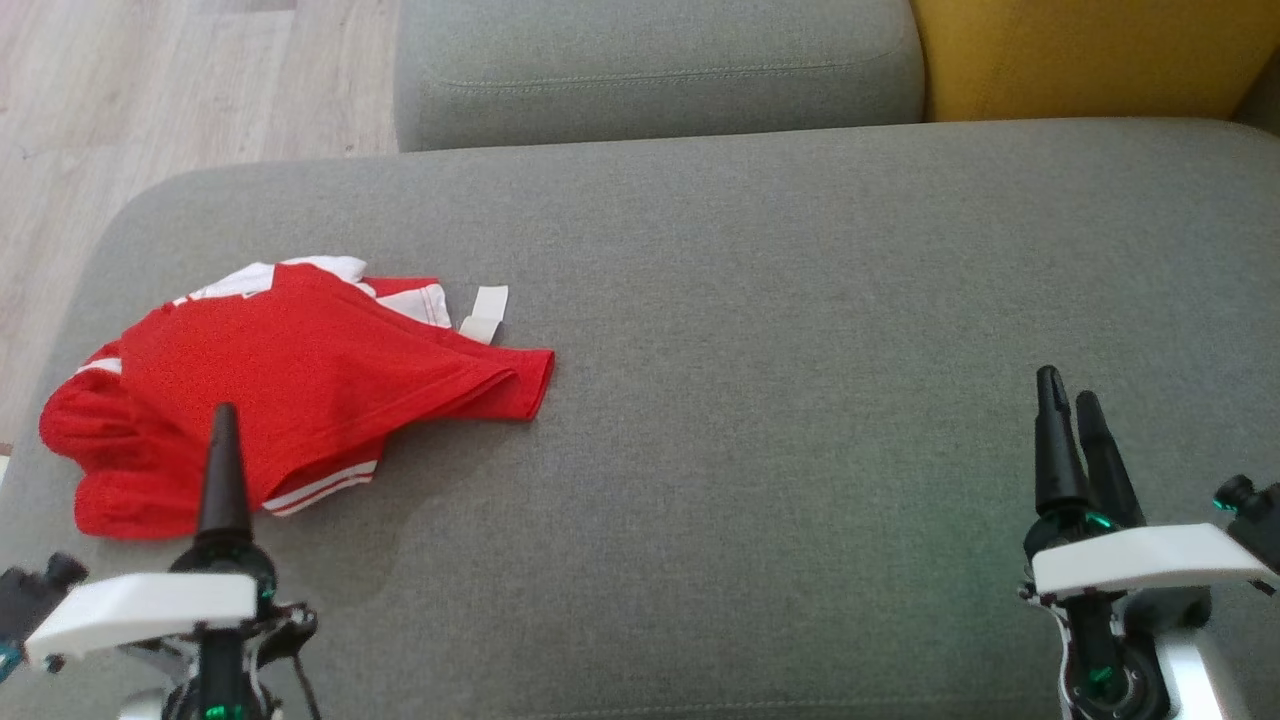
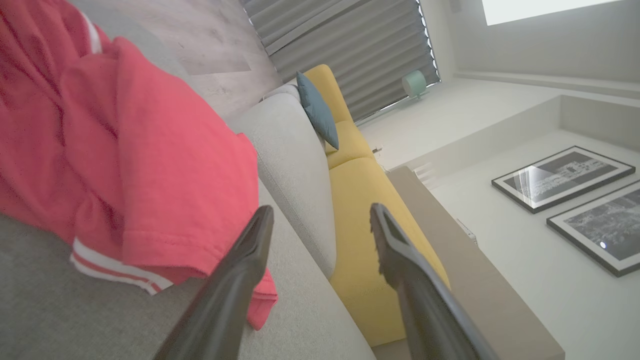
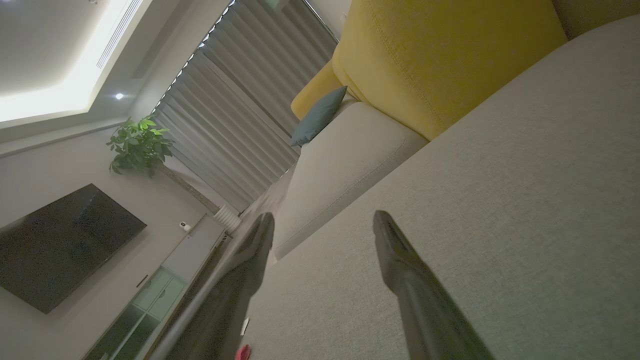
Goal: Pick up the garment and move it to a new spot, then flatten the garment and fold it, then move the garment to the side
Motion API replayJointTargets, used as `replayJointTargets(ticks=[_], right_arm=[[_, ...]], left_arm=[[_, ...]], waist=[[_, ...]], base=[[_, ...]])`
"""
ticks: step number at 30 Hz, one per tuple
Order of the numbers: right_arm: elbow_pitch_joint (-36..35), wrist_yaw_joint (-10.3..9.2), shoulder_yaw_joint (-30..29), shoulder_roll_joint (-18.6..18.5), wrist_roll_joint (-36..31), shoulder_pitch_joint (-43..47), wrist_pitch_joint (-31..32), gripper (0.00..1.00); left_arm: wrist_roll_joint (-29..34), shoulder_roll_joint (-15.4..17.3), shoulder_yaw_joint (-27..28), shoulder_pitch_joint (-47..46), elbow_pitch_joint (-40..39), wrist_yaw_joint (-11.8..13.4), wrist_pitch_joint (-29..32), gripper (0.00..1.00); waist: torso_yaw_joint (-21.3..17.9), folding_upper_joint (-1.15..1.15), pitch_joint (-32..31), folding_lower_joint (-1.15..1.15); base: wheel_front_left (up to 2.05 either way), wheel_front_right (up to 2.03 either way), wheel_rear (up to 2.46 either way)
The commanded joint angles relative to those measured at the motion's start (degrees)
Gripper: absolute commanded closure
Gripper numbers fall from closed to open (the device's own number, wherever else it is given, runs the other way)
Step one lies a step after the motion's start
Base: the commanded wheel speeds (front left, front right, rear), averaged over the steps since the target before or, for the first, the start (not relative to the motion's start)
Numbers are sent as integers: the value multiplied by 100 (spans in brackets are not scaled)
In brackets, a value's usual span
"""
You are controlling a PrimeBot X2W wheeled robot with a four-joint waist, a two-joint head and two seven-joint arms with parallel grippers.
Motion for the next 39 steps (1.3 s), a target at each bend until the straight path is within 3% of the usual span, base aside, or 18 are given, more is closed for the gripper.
replayJointTargets(ticks=[1, 21, 39], right_arm=[[-269, 12, 71, -33, -79, -291, -68, 0], [-283, 15, 416, -41, -1953, -207, -423, 0], [-265, 18, 611, -48, -3419, -166, -726, 0]], left_arm=[[8, 79, 91, -311, -227, -7, -39, 0], [2852, 118, -789, -183, -315, 489, -391, 0], [4383, 494, -1560, -193, -162, 1206, -692, 0]], waist=[[-1, 0, 0, 0], [-56, 0, 26, 0], [-111, 0, 37, 0]], base=[[0, 0, 0], [0, 0, 0], [0, 0, 0]])
